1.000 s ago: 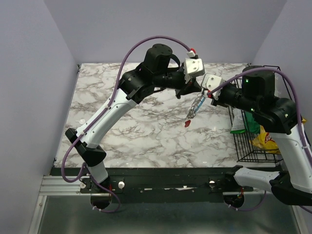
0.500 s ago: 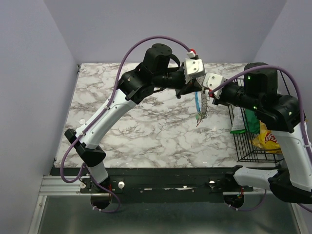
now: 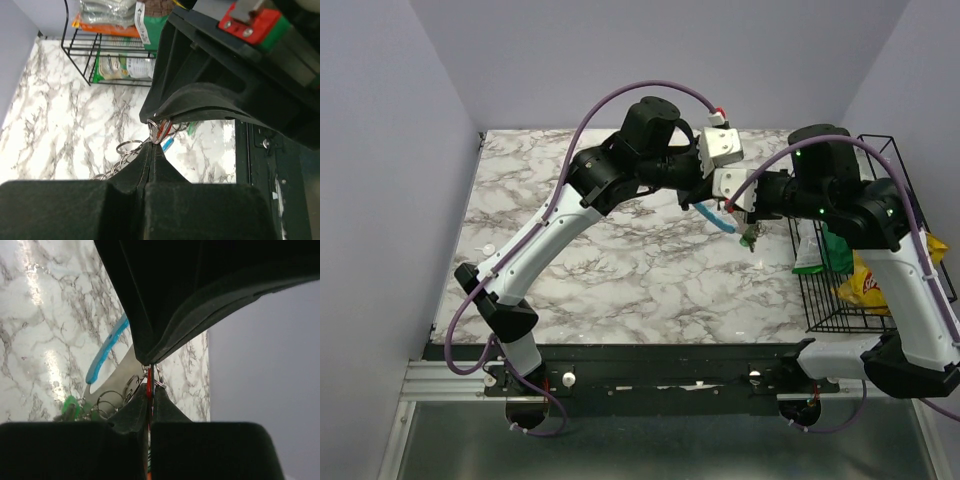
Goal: Remove the keys from the keyring
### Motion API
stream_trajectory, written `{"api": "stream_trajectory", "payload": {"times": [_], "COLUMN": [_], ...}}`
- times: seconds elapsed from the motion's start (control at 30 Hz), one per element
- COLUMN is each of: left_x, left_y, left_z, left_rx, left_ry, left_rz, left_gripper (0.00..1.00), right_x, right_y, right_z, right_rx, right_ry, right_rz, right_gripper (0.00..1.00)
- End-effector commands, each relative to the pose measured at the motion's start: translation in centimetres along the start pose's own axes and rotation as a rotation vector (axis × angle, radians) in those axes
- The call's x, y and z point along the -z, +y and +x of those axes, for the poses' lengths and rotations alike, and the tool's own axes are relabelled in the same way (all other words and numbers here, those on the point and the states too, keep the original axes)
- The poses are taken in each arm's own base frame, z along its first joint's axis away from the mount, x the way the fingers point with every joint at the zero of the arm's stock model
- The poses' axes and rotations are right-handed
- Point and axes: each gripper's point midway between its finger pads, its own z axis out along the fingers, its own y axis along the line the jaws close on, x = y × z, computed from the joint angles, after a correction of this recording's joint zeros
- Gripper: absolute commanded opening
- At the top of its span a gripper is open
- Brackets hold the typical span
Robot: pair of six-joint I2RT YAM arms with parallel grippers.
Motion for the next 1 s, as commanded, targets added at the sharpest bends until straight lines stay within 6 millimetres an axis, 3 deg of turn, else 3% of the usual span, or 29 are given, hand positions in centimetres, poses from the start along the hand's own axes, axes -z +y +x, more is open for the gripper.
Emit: {"api": "stream_trajectory", "payload": {"times": [0.0, 0.33, 0.4, 0.43, 0.57, 0.77, 0.97], "left_x": [-1.4, -2.1, -2.3, -2.3, -2.4, -2.3, -1.7], "left_y": [-0.2, 0.7, 0.8, 0.9, 0.8, 0.4, 0.6], "left_z": [-0.6, 0.5, 0.7, 0.7, 0.6, 0.4, 0.2], "left_rx": [0.012, 0.025, 0.031, 0.034, 0.035, 0.035, 0.016], "left_ry": [-0.023, 0.007, 0.011, 0.01, 0.007, -0.001, 0.002], "left_rz": [-0.008, -0.056, -0.065, -0.069, -0.056, -0.037, -0.064], "left_gripper": [0.0, 0.0, 0.01, 0.13, 0.22, 0.23, 0.2], "right_x": [-1.1, 0.1, -0.1, -0.2, -0.3, -0.4, 0.2], "right_y": [1.1, 0.4, 0.5, 0.6, 0.1, -1.5, -1.8], "right_z": [-1.9, -3.6, -3.4, -3.3, -2.7, -0.9, 0.3], "right_rx": [0.091, 0.141, 0.151, 0.153, 0.167, 0.179, 0.181], "right_ry": [-0.061, -0.105, -0.096, -0.09, -0.058, 0.044, 0.084], "right_rz": [-0.081, -0.072, -0.078, -0.078, -0.056, 0.02, 0.032], "right_gripper": [0.01, 0.01, 0.01, 0.01, 0.01, 0.01, 0.01]}}
